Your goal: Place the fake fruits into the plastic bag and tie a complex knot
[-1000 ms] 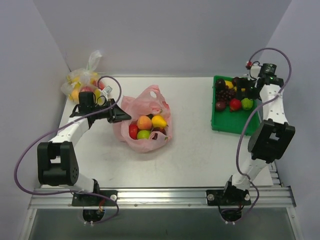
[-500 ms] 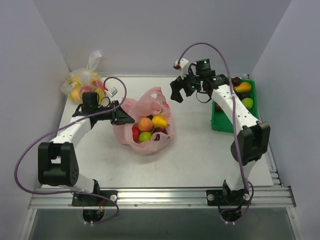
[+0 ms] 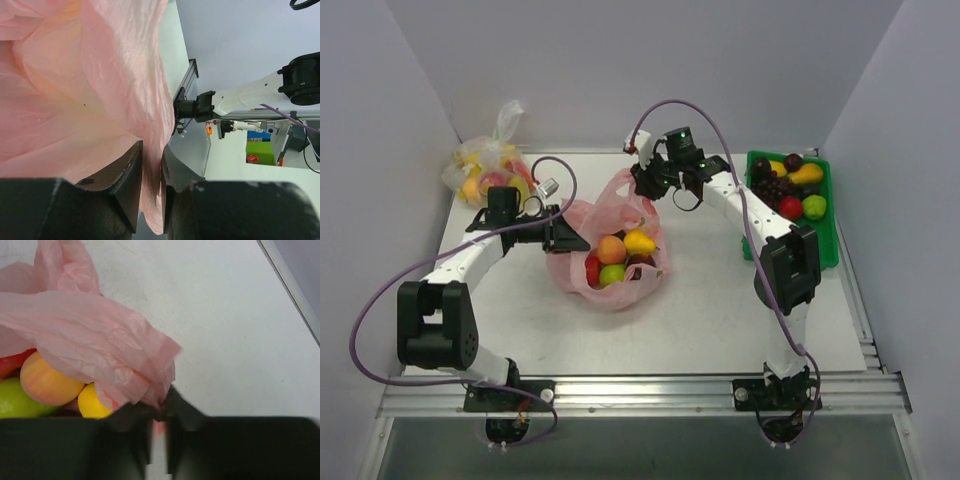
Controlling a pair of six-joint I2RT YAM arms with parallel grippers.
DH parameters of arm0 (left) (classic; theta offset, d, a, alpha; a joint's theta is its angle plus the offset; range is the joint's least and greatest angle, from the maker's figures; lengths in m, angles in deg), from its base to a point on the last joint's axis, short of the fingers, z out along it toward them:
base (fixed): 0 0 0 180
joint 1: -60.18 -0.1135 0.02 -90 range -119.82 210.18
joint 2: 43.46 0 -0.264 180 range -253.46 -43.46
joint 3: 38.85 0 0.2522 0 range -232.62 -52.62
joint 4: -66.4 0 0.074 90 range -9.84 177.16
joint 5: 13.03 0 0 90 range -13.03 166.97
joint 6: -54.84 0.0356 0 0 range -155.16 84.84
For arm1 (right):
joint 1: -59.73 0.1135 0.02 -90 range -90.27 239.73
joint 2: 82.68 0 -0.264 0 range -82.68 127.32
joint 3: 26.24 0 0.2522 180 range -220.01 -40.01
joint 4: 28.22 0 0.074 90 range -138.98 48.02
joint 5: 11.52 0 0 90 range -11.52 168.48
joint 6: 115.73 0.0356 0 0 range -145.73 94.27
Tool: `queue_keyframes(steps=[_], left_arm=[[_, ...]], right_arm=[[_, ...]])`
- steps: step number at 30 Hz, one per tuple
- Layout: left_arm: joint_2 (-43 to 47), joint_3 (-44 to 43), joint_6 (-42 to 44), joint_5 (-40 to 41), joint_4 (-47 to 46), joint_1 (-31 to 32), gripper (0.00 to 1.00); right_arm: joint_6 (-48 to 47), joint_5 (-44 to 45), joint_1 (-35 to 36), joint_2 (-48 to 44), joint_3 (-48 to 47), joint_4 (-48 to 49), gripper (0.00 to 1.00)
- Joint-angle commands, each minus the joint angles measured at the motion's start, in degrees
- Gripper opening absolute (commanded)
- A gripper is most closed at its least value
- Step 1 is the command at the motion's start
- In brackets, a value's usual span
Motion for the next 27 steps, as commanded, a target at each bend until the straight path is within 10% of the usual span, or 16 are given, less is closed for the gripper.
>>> queue_keyframes(steps=[1, 8, 13, 16, 23, 27], left_arm=[[-1.06, -4.01, 5.09, -0.72, 3.32, 0.18, 0.28], [-3.96, -17.71, 10.64, 7.08, 7.63, -2.63, 0.39], [-1.42, -26.41, 17.49, 11.4, 9.91, -1.93, 0.71], [1.04, -30.19, 24.86, 14.65, 14.91, 1.14, 0.74], [10.69, -27.5, 53.05, 16.06, 33.25, 13.79, 0.66], [13.18, -20.47, 69.31, 30.1, 38.21, 27.75, 0.5]], right_arm=[[1.56, 1.36, -0.25, -4.0, -1.09, 2.38, 0.0], [14.45, 3.56, -4.2, -13.76, 6.2, -4.28, 0.0], [25.02, 1.63, -7.72, -22.36, 14.53, -8.78, 0.0], [29.86, 0.05, -7.29, -28.33, 22.69, -9.66, 0.0], [32.77, 0.4, -5.7, -34.16, 31.86, -10.1, 0.0], [32.86, 0.14, -5.79, -35.3, 33.1, -10.54, 0.0]])
